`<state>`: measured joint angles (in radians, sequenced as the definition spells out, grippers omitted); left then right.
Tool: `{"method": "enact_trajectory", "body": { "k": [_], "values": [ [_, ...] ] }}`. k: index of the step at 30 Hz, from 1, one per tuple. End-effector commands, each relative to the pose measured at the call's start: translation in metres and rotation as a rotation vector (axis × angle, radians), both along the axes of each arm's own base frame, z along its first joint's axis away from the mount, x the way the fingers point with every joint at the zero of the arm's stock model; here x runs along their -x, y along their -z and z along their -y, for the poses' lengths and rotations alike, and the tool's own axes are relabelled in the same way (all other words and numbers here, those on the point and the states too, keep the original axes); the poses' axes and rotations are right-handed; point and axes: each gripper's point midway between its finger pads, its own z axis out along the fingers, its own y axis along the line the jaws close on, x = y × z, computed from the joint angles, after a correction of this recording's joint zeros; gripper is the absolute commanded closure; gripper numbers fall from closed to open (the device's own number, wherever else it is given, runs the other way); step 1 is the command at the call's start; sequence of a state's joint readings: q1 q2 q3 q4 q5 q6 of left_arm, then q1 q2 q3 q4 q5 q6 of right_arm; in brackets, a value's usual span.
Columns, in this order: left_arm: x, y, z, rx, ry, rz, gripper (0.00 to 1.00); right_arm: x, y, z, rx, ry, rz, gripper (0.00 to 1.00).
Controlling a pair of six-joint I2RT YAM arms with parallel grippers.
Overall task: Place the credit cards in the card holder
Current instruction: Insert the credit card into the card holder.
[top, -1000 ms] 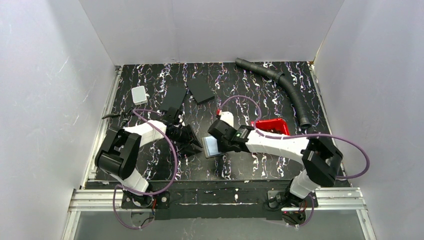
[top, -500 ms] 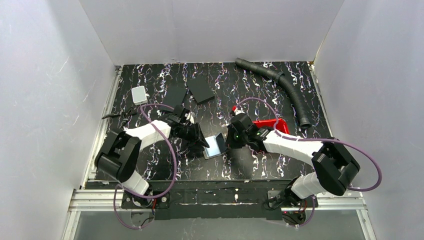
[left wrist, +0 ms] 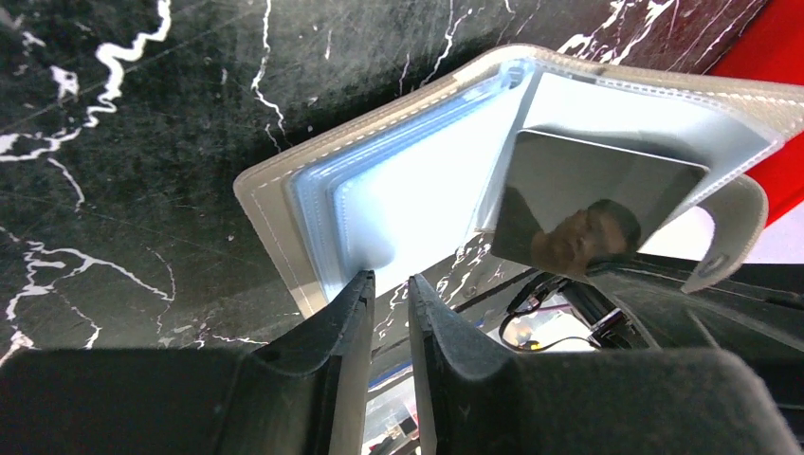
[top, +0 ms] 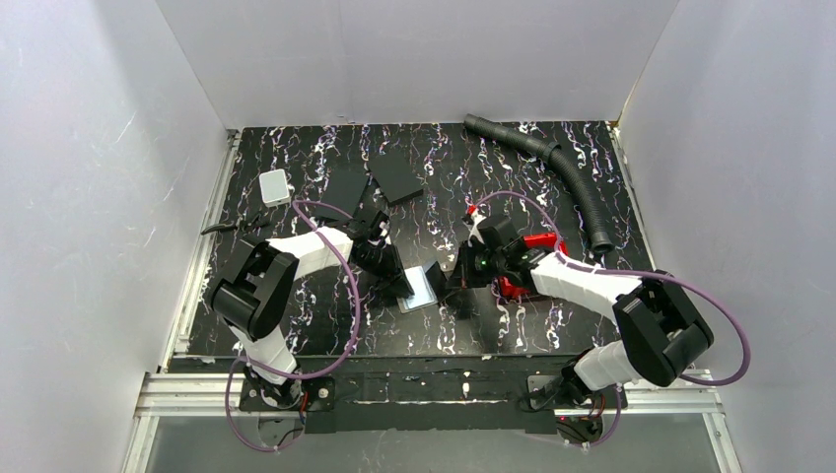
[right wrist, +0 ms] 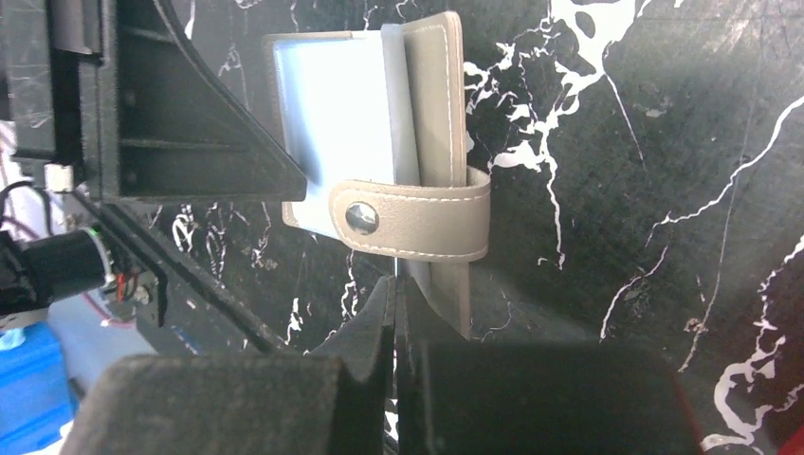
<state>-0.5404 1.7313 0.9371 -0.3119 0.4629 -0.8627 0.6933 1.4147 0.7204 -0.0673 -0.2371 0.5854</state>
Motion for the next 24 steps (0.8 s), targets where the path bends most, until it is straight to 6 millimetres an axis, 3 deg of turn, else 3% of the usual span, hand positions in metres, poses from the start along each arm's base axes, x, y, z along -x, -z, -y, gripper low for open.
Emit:
{"method": "enact_trajectory", "body": {
  "k": [1, 24],
  "values": [
    [0.01, 0.031, -0.035, -0.197, -0.007, -0.03, 0.8, -0.002, -0.009, -0.005, -0.108, -0.092, 0.01, 0.99],
    [0.014, 0.033, -0.032, -0.179, 0.01, -0.049, 0.81, -0.014, 0.012, -0.018, -0.178, -0.128, -0.029, 0.99]
  ]
}}
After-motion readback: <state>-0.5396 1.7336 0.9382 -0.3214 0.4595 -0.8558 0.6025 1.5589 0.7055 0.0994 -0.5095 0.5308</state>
